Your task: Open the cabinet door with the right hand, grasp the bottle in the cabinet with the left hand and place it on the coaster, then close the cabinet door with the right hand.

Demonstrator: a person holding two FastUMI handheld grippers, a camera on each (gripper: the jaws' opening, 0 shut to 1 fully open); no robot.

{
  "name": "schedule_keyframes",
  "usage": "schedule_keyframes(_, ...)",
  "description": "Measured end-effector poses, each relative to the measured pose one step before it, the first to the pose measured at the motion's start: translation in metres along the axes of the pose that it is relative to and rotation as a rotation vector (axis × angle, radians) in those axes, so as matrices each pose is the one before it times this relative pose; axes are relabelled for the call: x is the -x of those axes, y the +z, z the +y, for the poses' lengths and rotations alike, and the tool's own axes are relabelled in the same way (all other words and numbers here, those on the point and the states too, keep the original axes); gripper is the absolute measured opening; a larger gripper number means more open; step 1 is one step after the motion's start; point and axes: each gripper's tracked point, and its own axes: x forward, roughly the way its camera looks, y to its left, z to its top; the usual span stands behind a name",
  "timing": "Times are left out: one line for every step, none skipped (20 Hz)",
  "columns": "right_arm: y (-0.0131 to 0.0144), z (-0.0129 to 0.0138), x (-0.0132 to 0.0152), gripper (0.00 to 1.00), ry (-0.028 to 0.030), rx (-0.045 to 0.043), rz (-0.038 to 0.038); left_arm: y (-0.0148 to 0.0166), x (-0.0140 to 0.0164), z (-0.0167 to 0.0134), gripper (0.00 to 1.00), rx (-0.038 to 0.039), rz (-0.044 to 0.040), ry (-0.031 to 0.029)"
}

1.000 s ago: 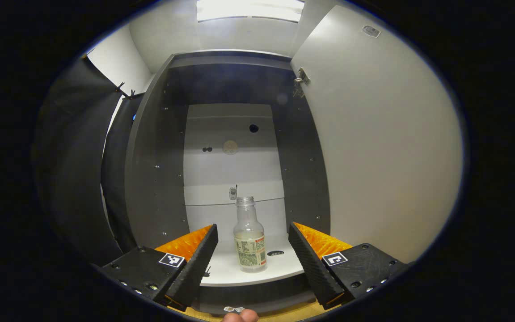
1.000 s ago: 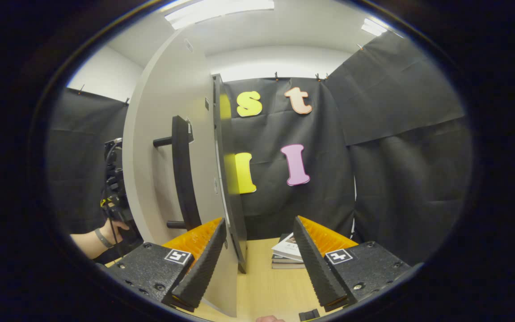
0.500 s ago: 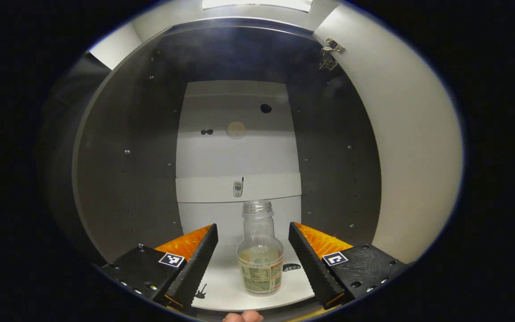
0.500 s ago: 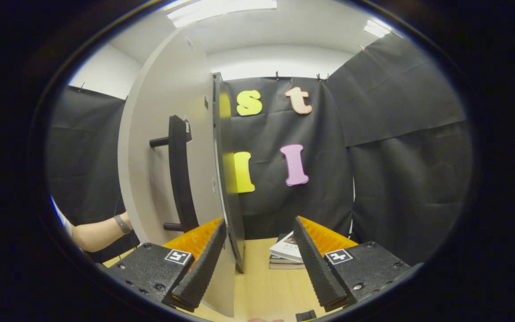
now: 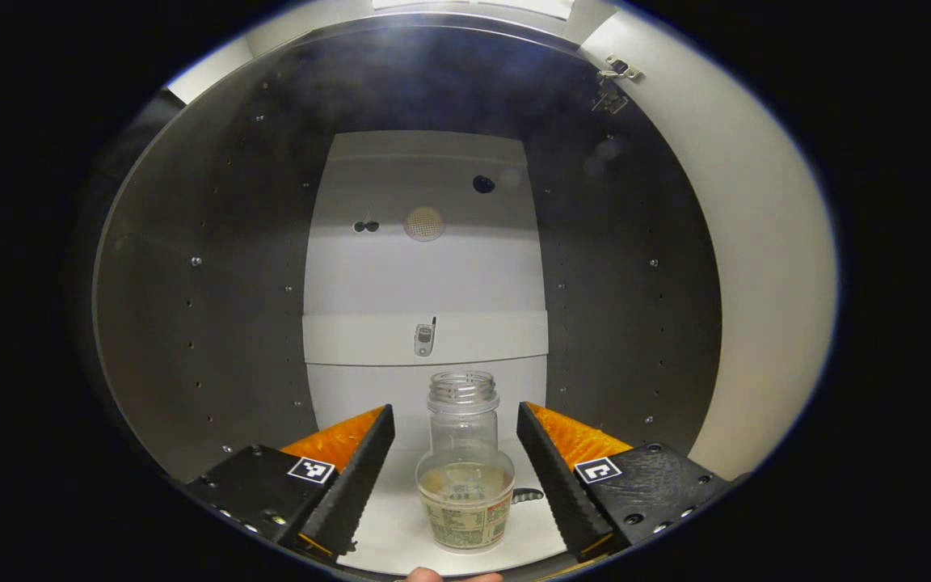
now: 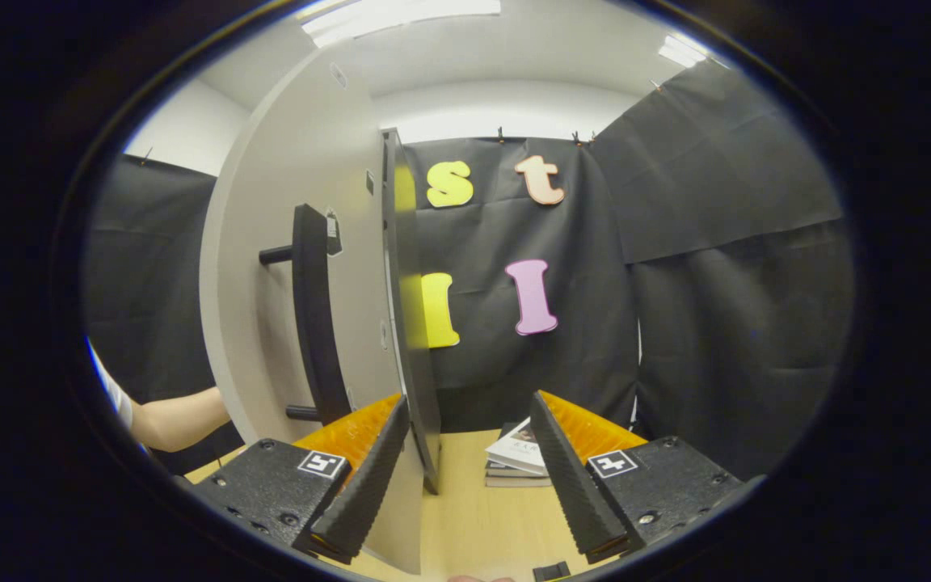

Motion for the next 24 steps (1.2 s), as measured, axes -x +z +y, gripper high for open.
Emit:
schedule_keyframes(-0.00017, -0.00021, -0.00008, 0.94, 0.00086, -0.00151, 0.00072, 0.00003, -0.00084, 0.00038, 0.87, 0.00304, -0.00055, 0.004)
schedule_keyframes(0.00004, -0.00023, 0.0002, 0.94, -0.00035, -0.00045, -0.00024, 0.00002, -0.00047, 0.00019, 0.79, 0.00395, -0.00003, -0.00189)
schedule_keyframes(0.00014, -0.0003, 0.00013, 0.94, -0.00011, 0.00065, 0.00005, 0.00053, -0.00002, -0.00166, 0.71, 0.00363, -0.00241, -0.00418)
schedule_keyframes(-0.0004, 0.00012, 0.00052, 0.94, 0.00145, 0.00047, 0.00062, 0.00128, 0.00026, -0.00098, 0.64, 0.00034, -0.00469, -0.00656)
schedule_keyframes(-0.00049, 0.00062, -0.0001, 0.94, 0.0024, 0.00007, 0.00144, 0.00364, 0.00243, 0.00135, 0.64, -0.0057, -0.00807, 0.01222)
schedule_keyframes(-0.0002, 0.0003, 0.00005, 0.94, 0.00202, -0.00043, 0.00134, 0.00156, 0.00131, 0.00341, 0.39, -0.00826, 0.00098, 0.00883)
schedule_keyframes(-0.00123, -0.00053, -0.00054, 0.94, -0.00007, 0.00079, 0.00493, -0.00219, 0.00008, -0.00102, 0.46, 0.00026, 0.00372, -0.00422)
schedule_keyframes(-0.00094, 0.00026, -0.00035, 0.94, -0.00031, 0.0016, 0.00168, -0.00067, 0.0016, -0.00046, 0.46, 0.00791, 0.00707, -0.00922)
schedule_keyframes(0.00051, -0.00021, -0.00007, 0.94, 0.00018, 0.00026, -0.00073, -0.00009, 0.00191, 0.00106, 0.43, 0.0061, 0.00508, -0.00267)
schedule_keyframes(-0.00039, -0.00013, 0.00001, 0.94, -0.00002, -0.00136, -0.00054, 0.00223, 0.00373, 0.00185, 0.43, 0.00257, -0.00214, -0.00004)
schedule_keyframes(-0.0003, -0.00014, 0.00022, 0.94, -0.00173, -0.00365, 0.00382, 0.00335, 0.00501, 0.00194, 0.43, 0.00167, -0.00552, 0.00192)
schedule_keyframes(-0.00041, 0.00016, 0.00085, 0.94, -0.00232, 0.00016, 0.00213, 0.00546, 0.0063, 0.00314, 0.43, 0.0031, -0.01328, 0.00275)
schedule_keyframes(0.00104, -0.00003, 0.00006, 0.94, -0.0014, 0.007, -0.00294, 0.00611, 0.00718, 0.00317, 0.43, 0.00803, -0.01491, 0.00092)
schedule_keyframes(0.00052, 0.00055, -0.00064, 0.94, -0.00328, 0.00757, -0.00118, 0.00567, 0.00768, 0.00214, 0.43, 0.01037, -0.00926, -0.00386)
schedule_keyframes(0.00045, -0.00036, 0.00017, 0.94, -0.00231, 0.0085, -0.00003, 0.00381, 0.00786, 0.00163, 0.43, 0.01026, -0.0044, -0.0058)
schedule_keyframes(-0.00007, -0.00015, 0.0, 0.94, -0.00224, 0.00822, -0.00061, 0.00345, 0.0092, 0.00275, 0.43, 0.00206, -0.00435, -0.00083)
schedule_keyframes(0.00095, 0.0, 0.00051, 0.94, -0.00173, 0.00568, -0.00236, 0.00283, 0.00787, 0.00582, 0.43, -0.00784, -0.00584, 0.00631)
schedule_keyframes(-0.00041, -0.00041, -0.00007, 0.94, -0.00171, 0.00063, 0.00004, 0.00239, 0.00952, 0.0064, 0.43, -0.01338, -0.00564, 0.01053)
schedule_keyframes(0.00002, -0.00004, 0.0001, 0.94, 0.00019, -0.00307, -0.00006, -0.00047, 0.00873, 0.00659, 0.43, -0.01196, 0.00021, 0.01)
schedule_keyframes(-0.00036, 0.00049, -0.00036, 0.94, 0.0015, -0.00534, 0.00062, -0.00236, 0.00995, 0.00781, 0.43, -0.00436, 0.00403, 0.01092)
schedule_keyframes(0.00004, 0.00035, 0.00014, 0.94, 0.00347, -0.00573, 0.00121, -0.00327, 0.00967, 0.00539, 0.43, 0.00156, 0.00644, 0.0108)
schedule_keyframes(-0.0009, -0.00019, -0.00085, 0.94, 0.00508, -0.00381, 0.00194, -0.00556, 0.01353, 0.009, 0.43, 0.00528, 0.00473, 0.01559)
schedule_keyframes(0.00002, 0.00003, -0.0005, 0.94, 0.00517, -0.00332, 0.00199, -0.00544, 0.01364, 0.00948, 0.43, 0.00432, 0.00456, 0.0178)
schedule_keyframes(-0.00028, 0.00032, 0.00001, 0.94, 0.00271, -0.00257, 0.00539, -0.00875, 0.01256, 0.01066, 0.43, 0.0036, 0.00674, 0.01858)
